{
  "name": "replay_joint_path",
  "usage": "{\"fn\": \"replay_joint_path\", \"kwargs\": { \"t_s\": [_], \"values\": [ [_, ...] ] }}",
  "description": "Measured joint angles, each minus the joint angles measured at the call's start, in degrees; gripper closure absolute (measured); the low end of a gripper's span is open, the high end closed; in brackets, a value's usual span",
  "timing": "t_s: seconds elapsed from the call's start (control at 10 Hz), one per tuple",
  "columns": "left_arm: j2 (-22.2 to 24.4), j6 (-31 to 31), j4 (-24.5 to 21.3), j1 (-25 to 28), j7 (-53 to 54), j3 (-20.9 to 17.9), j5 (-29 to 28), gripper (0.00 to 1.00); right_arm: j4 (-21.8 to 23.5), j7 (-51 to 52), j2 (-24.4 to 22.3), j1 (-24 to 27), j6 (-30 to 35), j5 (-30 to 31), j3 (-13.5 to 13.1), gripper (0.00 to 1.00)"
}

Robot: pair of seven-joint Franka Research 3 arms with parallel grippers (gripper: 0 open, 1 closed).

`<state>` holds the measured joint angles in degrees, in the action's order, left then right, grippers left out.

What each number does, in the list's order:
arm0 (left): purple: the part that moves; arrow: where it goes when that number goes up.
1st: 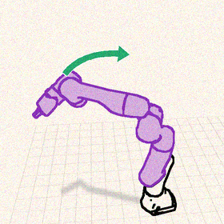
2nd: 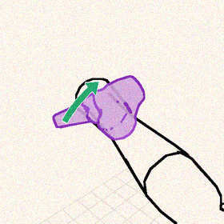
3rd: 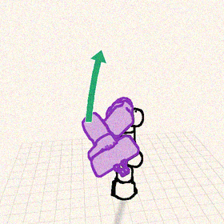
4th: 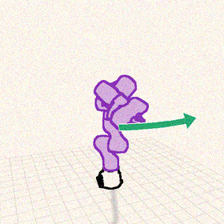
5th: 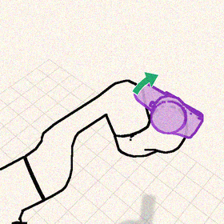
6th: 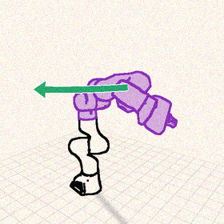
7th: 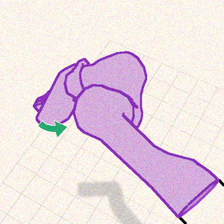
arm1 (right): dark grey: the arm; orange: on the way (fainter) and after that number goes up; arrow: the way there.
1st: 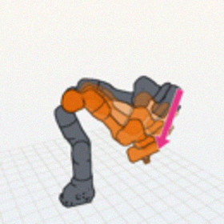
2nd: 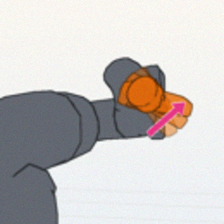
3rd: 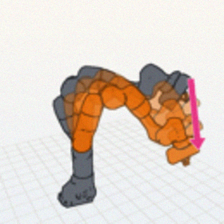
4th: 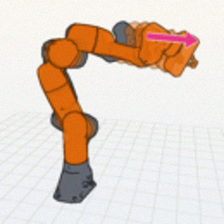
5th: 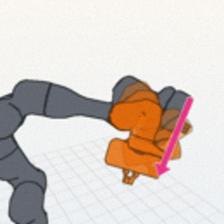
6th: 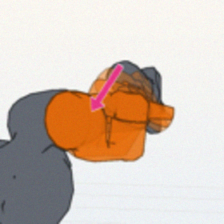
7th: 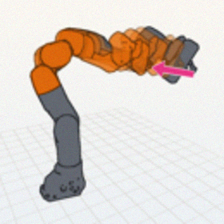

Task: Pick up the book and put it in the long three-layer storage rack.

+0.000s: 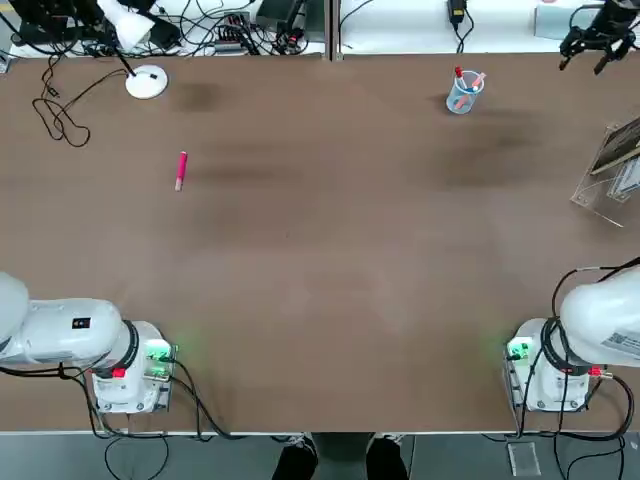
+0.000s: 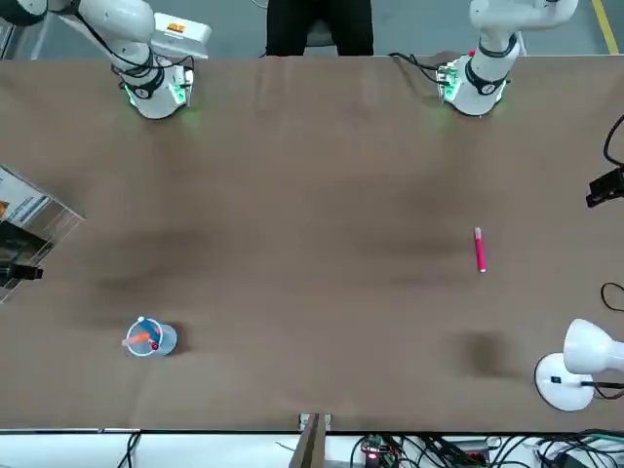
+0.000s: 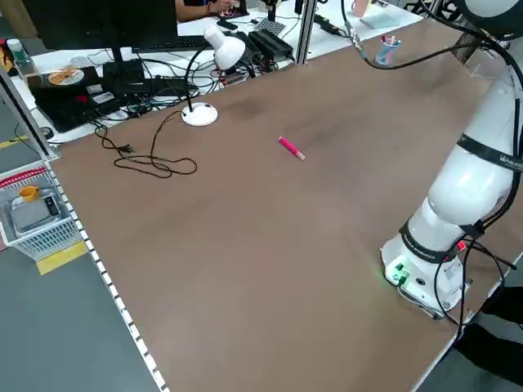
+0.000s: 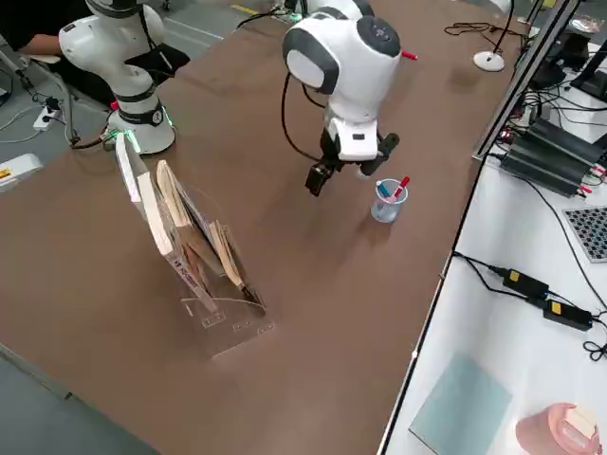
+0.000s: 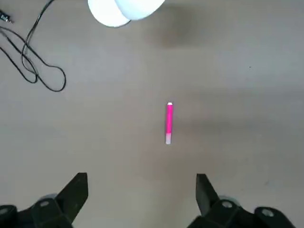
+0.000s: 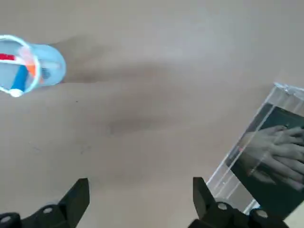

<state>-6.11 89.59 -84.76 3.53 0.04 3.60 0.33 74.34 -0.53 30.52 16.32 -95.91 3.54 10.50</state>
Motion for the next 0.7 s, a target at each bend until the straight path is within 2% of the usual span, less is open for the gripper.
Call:
{"fn": "replay_joint_path", "kwargs": {
  "t_s": [0.7],
  "values": [
    [0.9, -1.6, 0.1, 0.8, 0.1, 0.1, 0.3, 0.0, -0.5, -2.4, -1.5, -3.2, 0.0, 0.0, 0.0, 0.0]
  ]
}}
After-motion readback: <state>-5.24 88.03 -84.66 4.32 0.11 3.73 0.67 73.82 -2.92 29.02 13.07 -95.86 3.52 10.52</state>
